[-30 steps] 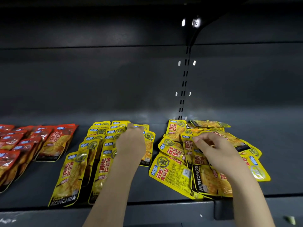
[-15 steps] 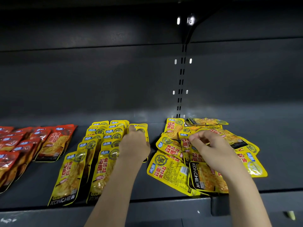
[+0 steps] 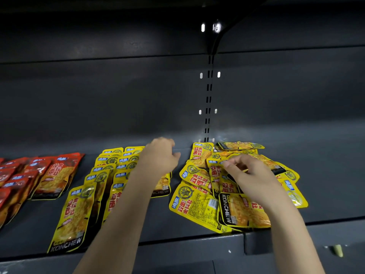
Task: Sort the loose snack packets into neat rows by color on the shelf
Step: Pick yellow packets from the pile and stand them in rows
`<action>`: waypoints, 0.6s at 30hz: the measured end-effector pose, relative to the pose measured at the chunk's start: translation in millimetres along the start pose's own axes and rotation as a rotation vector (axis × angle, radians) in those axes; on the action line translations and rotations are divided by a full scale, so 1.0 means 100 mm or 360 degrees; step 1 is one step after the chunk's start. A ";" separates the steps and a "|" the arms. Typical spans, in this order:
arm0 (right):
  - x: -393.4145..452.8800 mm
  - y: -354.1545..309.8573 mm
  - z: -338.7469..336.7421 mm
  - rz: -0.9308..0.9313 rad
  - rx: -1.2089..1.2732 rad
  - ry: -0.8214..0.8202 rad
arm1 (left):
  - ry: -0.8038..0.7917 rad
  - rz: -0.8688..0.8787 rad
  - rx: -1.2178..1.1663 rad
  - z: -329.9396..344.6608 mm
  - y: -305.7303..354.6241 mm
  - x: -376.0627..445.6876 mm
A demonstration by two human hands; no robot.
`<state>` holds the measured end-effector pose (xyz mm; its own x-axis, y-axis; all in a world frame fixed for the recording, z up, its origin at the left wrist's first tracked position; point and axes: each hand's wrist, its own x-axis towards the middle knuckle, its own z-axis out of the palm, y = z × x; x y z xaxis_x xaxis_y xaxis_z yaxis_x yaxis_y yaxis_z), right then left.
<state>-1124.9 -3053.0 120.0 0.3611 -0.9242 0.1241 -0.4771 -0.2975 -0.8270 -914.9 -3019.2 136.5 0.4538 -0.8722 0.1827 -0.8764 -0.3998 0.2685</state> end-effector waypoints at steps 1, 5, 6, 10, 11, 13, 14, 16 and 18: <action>-0.01 0.01 -0.01 0.0006 0.0004 0.0004 | -0.0043 -0.0007 -0.0121 -0.02 0.05 0.08; -0.05 0.07 -0.03 0.0004 -0.0047 0.0040 | -0.0338 -0.0022 -0.0367 0.13 0.27 0.35; -0.06 0.09 -0.04 0.0009 -0.0054 0.0063 | -0.0427 -0.0036 -0.0334 0.19 0.31 0.41; -0.12 0.17 -0.10 0.0035 -0.0054 0.0120 | -0.0621 -0.0137 -0.0314 0.37 0.41 0.52; -0.13 0.19 -0.12 0.0045 -0.0054 0.0129 | -0.0612 -0.0142 -0.0320 0.40 0.43 0.54; -0.13 0.22 -0.15 0.0069 -0.0087 0.0149 | -0.0590 -0.0149 -0.0340 0.43 0.46 0.57; -0.13 0.24 -0.16 0.0077 -0.0104 0.0153 | -0.0583 -0.0168 -0.0387 0.44 0.46 0.59; -0.12 0.25 -0.17 0.0080 -0.0117 0.0150 | -0.0546 -0.0218 -0.0528 0.45 0.47 0.62; -0.12 0.25 -0.17 0.0062 -0.0150 0.0138 | -0.0450 -0.0218 -0.0654 0.42 0.48 0.63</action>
<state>-1154.3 -3053.4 107.4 0.2722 -0.9516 0.1430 -0.5639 -0.2781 -0.7776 -934.9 -3105.1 120.7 0.4491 -0.8843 -0.1277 -0.6505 -0.4216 0.6318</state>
